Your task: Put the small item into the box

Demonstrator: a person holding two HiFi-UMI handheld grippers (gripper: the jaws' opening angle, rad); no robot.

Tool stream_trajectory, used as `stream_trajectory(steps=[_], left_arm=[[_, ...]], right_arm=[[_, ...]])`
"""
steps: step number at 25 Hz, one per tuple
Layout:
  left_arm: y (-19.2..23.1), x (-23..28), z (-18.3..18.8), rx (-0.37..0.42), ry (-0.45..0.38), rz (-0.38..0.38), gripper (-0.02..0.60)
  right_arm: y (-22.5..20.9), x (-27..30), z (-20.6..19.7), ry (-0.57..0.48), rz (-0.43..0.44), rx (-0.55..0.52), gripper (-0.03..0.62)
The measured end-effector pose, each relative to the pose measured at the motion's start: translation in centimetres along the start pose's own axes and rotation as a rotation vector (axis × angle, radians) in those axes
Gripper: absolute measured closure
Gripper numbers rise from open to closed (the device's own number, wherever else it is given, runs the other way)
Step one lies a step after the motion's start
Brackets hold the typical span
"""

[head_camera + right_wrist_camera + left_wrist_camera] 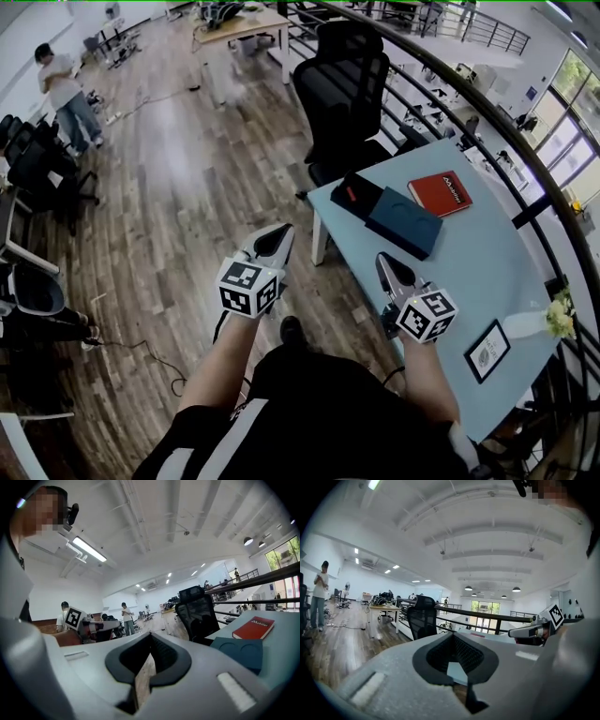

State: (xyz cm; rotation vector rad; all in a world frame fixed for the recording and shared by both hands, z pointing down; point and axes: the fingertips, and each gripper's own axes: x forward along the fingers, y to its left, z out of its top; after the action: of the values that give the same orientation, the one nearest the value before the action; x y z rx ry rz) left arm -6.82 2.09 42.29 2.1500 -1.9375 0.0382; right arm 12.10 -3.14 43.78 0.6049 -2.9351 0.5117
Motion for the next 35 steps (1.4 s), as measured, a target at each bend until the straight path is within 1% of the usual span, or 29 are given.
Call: stream_trajectory(steps=[4,7,9,12,17,20,24,31,35], left_arm=[[5.8,2.4,1.3,-0.014,0.011,-0.018,0.575],[8.8,4.0,1.8,-0.017,0.015,-0.044,0.574],[10.1,5.2,2.2,-0.011,0.015,-0.063,0.574],[11.3,6.8,2.4,-0.011,0.014,-0.084,0.574],[13.5,9.4,1.9,-0.045,0.023,-0.085,0.574],[14.4,11.2,1.8,-0.051,0.037,-0.083,0.575],[14.9,14.2,2.6,-0.037,0.05,-0.082,0.574],[13.3,22.1,4.8,-0.005,0.072,-0.116,0.574],[12.5,26.4,5.3,0.019,0.095,-0.132,0.574]], right_arm=[[0.5,6.0,1.0,0.025,-0.007,-0.004,0.592],[0.1,8.8,1.7,0.028,-0.036,-0.003,0.592],[-0.4,10.1,2.1,0.024,-0.058,0.006,0.592],[-1.3,11.5,1.7,0.05,-0.081,0.017,0.593],[-3.1,14.2,1.3,0.085,-0.089,0.029,0.592],[-4.9,15.7,1.6,0.089,-0.089,0.04,0.592],[-7.7,17.6,2.6,0.084,-0.079,0.048,0.592],[-14.7,19.5,5.6,0.038,-0.079,0.081,0.592],[-18.6,19.9,5.9,0.024,-0.086,0.122,0.592]])
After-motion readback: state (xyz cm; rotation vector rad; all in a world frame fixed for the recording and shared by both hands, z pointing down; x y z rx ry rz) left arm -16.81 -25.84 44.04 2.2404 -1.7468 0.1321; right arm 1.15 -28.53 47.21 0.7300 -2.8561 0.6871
